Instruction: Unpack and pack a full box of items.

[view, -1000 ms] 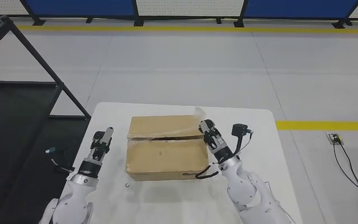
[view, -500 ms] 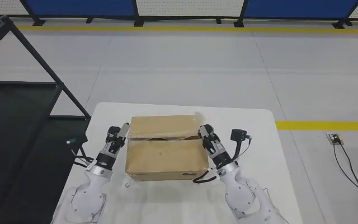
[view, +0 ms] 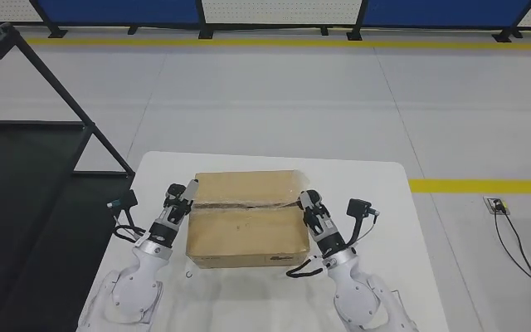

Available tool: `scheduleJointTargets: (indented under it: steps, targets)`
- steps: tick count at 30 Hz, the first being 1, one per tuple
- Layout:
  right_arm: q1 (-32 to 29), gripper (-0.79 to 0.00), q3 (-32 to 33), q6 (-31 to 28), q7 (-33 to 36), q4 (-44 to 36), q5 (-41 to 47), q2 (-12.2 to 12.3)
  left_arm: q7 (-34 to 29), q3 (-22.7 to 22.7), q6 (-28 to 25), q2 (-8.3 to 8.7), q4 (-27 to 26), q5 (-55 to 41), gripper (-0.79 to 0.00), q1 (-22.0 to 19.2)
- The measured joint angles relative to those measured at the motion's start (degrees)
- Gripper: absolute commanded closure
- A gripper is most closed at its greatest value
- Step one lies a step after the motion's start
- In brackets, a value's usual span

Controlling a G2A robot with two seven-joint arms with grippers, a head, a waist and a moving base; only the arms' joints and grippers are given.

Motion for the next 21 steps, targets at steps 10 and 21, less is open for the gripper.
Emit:
scheduleJointTargets:
  steps: [10, 21]
  targets:
    - [0.33, 0.000, -0.23, 1.48, 0.53, 0.85, -0.39, -0.47, -1.07, 0.66, 0.06, -0.20, 1.85, 0.47, -0.785, -1.10]
    - [0.22, -0.763, -0.22, 2.62, 0.38, 1.16, -0.82, -0.97, -1.75, 1.49, 0.00, -0.45, 3.18, 0.71, -0.785, -1.90]
